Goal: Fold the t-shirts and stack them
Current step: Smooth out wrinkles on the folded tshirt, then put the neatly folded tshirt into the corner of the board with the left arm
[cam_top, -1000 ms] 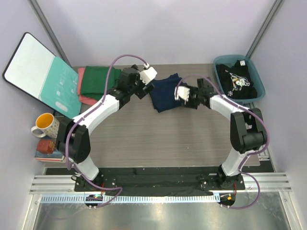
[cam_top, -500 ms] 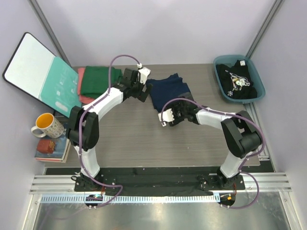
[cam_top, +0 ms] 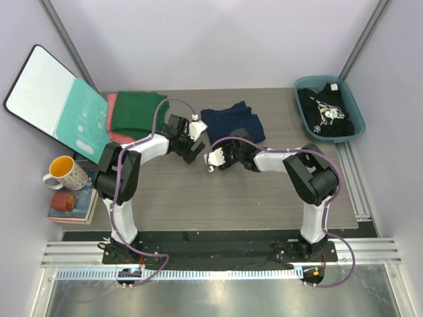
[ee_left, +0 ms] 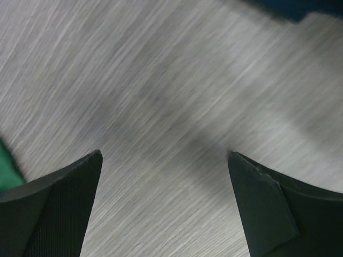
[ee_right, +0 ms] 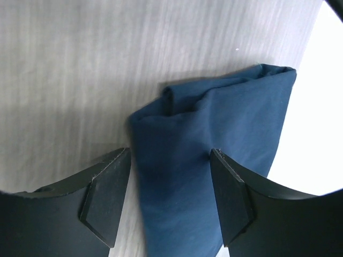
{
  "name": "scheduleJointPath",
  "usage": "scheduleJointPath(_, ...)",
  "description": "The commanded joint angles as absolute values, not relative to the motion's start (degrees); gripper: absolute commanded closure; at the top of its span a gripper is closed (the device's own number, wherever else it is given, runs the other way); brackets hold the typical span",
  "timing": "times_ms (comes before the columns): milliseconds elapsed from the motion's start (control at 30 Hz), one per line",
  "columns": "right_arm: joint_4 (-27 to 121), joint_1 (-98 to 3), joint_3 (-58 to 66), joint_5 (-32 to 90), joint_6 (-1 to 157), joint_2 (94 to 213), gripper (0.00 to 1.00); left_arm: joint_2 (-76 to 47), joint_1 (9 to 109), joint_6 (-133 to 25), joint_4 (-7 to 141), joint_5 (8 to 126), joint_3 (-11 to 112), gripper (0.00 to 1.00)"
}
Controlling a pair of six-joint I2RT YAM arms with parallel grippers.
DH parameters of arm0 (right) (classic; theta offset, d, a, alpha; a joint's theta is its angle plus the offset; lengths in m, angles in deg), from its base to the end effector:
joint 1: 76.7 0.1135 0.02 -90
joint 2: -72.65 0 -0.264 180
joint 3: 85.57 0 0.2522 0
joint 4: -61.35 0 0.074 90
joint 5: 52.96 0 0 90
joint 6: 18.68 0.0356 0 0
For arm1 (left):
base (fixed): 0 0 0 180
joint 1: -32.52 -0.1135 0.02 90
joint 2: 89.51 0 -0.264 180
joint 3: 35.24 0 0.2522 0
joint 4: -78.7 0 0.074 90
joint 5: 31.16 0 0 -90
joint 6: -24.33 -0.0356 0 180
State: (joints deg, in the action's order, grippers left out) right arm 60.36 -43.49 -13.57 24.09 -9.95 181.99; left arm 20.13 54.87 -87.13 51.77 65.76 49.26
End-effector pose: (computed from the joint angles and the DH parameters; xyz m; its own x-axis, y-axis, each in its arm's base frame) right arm 0.3246 0.2220 0.1422 0.5942 -0.7623 -0.2564 -0.6162 -0.2266 -0.7543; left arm 0.3723 -0.1577 0.1688 -0.5158 0.6047 -0.6069 0.6820 0.7185 0.1364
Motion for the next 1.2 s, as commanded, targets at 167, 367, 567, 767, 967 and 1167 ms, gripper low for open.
scheduleJointPath(167, 61.65, -43.12, -10.90, 26.93, -6.64, 184.36, 0.34, 22.90, 47.21, -62.54, 50.07, 81.51, 62.90, 0.00)
scheduleJointPath(367, 61.74, -43.12, -11.78, 26.93, -6.46, 183.66, 0.35, 29.20, 45.01, -48.99, 56.06, 86.16, 67.02, 0.00)
scheduleJointPath(567, 62.44, -43.12, -11.25, 27.63, -5.32, 182.95, 0.37, 37.82, 45.27, -36.77, 58.78, 93.47, 73.44, 0.00)
scheduleJointPath(767, 64.02, -43.12, -11.95, 28.68, -4.88, 182.69, 0.42, 41.53, 45.79, -30.70, 62.03, 93.30, 75.91, 0.00)
scheduleJointPath(967, 63.85, -43.21, -11.96, 29.22, -5.14, 182.51, 0.63, 44.60, 47.37, -28.42, 63.26, 92.94, 77.75, 0.00)
scheduleJointPath(1167, 63.50, -43.12, -10.82, 29.92, -5.41, 182.95, 0.99, 46.89, 49.48, -25.95, 66.60, 92.94, 79.16, 0.00)
